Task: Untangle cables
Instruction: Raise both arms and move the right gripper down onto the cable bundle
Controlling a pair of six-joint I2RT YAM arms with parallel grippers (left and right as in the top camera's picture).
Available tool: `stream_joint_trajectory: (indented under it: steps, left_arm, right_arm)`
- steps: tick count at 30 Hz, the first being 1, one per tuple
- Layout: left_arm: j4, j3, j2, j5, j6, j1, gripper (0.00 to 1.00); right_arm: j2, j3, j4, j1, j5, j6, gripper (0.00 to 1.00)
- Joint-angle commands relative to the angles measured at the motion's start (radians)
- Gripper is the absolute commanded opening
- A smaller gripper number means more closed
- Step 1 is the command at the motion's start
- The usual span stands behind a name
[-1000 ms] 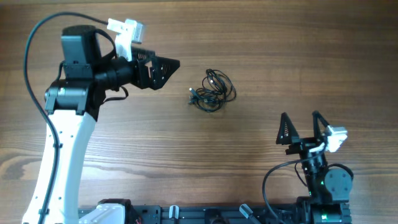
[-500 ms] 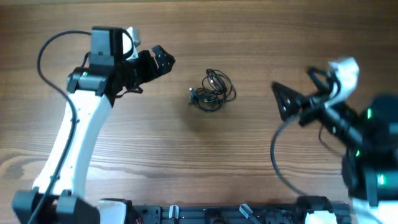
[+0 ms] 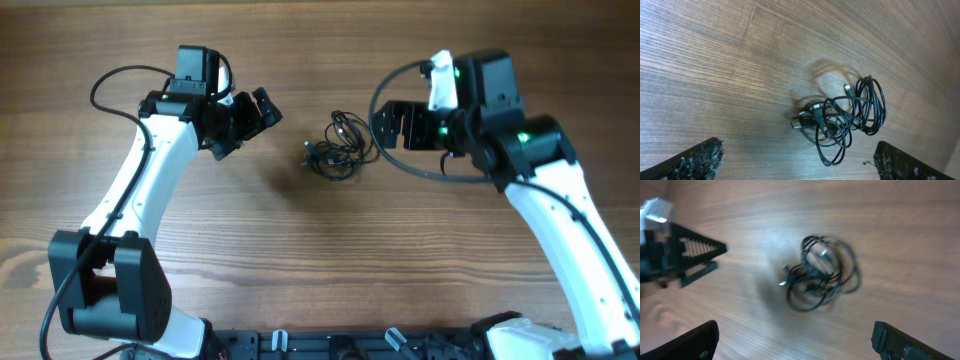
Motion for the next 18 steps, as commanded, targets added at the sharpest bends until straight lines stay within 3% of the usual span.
stream_joint_trajectory:
  steps: [1,5,8,13,18]
  left_arm:
    - [0.005,0.007,0.008,-0.008,-0.011,-0.005,1.00]
    - [-0.030,0.007,0.011,-0.191,-0.243,-0.005,1.00]
    - [-0.028,0.007,0.011,-0.243,-0.267,-0.005,1.00]
    - [-0.052,0.007,0.011,-0.333,-0.267,0.012,1.00]
    - [-0.051,0.007,0.011,-0.333,-0.266,0.024,1.00]
  right_arm:
    - [0.111,0.028,0.019,0.007,-0.001,-0.082,0.99]
    - [0.262,0.028,0.109,0.066,-0.041,-0.161,0.99]
    - [0.363,0.028,0.145,0.113,0.091,-0.158,0.92]
    - [0.478,0.028,0.167,0.164,0.121,-0.160,0.87]
    - [0.521,0.028,0.219,0.169,0.123,-0.159,0.66]
